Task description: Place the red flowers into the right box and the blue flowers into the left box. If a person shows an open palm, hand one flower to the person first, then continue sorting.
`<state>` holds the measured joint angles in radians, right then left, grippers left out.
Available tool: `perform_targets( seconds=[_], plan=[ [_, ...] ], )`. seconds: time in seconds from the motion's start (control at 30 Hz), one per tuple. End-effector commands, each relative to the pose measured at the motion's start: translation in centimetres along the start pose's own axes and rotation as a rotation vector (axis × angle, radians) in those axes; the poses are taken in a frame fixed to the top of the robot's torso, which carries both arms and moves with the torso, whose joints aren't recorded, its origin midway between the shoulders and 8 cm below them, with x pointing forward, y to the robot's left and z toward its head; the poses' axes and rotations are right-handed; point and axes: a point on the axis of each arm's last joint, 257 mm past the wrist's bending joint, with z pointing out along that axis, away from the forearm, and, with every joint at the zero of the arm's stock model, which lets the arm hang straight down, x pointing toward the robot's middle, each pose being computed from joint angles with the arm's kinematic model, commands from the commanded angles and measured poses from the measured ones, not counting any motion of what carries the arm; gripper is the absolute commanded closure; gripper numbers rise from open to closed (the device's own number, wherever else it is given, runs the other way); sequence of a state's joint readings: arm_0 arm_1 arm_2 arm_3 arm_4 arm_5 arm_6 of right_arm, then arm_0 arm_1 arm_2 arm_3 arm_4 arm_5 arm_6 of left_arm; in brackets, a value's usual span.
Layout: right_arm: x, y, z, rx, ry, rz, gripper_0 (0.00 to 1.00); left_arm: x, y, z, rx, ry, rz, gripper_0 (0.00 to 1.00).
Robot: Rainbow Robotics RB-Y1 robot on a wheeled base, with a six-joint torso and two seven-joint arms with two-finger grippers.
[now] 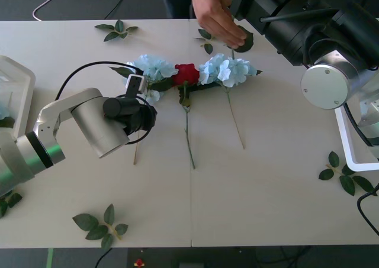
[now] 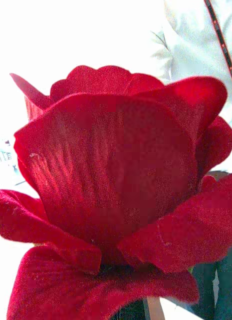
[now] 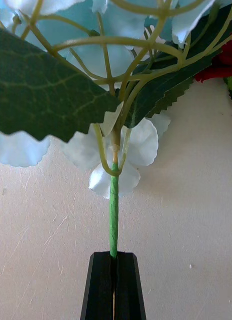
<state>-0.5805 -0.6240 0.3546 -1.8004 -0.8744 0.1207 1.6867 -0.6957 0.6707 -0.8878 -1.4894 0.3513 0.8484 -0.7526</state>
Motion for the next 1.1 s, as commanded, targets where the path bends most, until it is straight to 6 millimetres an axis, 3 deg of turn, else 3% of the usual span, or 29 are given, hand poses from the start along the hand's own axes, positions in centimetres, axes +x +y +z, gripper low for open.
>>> perform_targets(
  seconds=[0.03, 0.07, 0.1, 0.13, 0.17, 0.6, 0.63, 0.8, 0.9, 1.1],
  plan=[
    [-3.0, 1.3, 1.1, -0.029, -0.062, -0.01, 1.0, -2.9, -0.7, -0.5, 0.01, -0.052, -0.006, 1.0],
    [-2.9, 1.3, 1.1, -0.029, -0.059, -0.005, 0.79, -2.9, -0.7, -0.5, 0.01, -0.052, -0.006, 1.0],
    [-2.9, 1.2, 1.1, -0.029, -0.057, -0.005, 0.28, -2.9, -0.7, -0.5, 0.01, -0.052, -0.006, 1.0],
    [-2.9, 1.3, 1.1, -0.03, -0.06, -0.002, 0.07, -2.9, -0.7, -0.5, 0.01, -0.052, -0.006, 1.0],
    [-3.0, 1.1, 1.0, -0.028, -0.061, -0.002, 0.0, -2.9, -0.7, -0.5, 0.01, -0.052, -0.006, 1.0],
    [-2.8, 0.5, 0.6, -0.023, -0.053, -0.007, 0.0, -2.9, -0.7, -0.5, 0.01, -0.052, -0.006, 1.0],
    [-2.7, 0.4, 0.5, -0.021, -0.051, -0.003, 0.0, -1.4, -0.3, -0.1, 0.003, -0.028, -0.008, 1.0],
    [-0.9, 0.3, -0.6, -0.022, 0.002, 0.068, 0.0, -2.0, -0.2, -0.2, 0.001, -0.046, -0.002, 1.0],
    [1.0, 0.0, -2.1, -0.024, 0.129, 0.137, 0.0, -2.7, 0.3, -0.4, -0.008, -0.06, -0.005, 1.0],
    [5.7, -2.4, -7.6, 0.044, 0.468, 0.198, 0.0, -6.2, 2.1, -1.5, -0.023, -0.122, -0.056, 1.0]
  ],
)
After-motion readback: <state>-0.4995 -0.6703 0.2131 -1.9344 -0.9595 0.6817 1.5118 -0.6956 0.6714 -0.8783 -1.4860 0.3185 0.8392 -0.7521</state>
